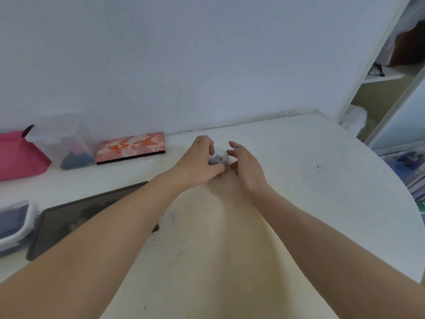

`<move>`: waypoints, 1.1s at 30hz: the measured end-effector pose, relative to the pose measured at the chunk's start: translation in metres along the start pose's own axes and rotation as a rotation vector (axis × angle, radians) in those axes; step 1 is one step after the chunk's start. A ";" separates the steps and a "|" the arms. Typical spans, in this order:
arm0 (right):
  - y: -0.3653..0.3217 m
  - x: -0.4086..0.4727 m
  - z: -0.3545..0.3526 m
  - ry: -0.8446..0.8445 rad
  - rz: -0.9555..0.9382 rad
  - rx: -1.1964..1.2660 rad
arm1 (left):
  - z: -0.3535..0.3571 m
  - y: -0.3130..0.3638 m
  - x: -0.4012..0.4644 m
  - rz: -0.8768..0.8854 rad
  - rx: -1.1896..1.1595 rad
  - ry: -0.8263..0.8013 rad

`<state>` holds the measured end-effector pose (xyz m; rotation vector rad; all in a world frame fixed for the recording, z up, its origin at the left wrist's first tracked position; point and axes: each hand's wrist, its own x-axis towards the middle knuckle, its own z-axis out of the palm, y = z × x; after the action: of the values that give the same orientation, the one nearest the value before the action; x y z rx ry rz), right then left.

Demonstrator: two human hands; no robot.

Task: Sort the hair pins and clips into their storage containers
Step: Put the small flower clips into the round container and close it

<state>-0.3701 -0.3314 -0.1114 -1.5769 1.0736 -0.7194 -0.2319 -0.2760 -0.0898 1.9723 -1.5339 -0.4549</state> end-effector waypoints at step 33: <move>-0.021 0.015 -0.014 -0.354 -0.584 -0.931 | 0.046 -0.016 -0.027 -0.198 -0.183 0.284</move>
<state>-0.3698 -0.3500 -0.0890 -2.7623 0.6895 -0.2560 -0.2545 -0.2585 -0.1377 1.9563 -1.0898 -0.3618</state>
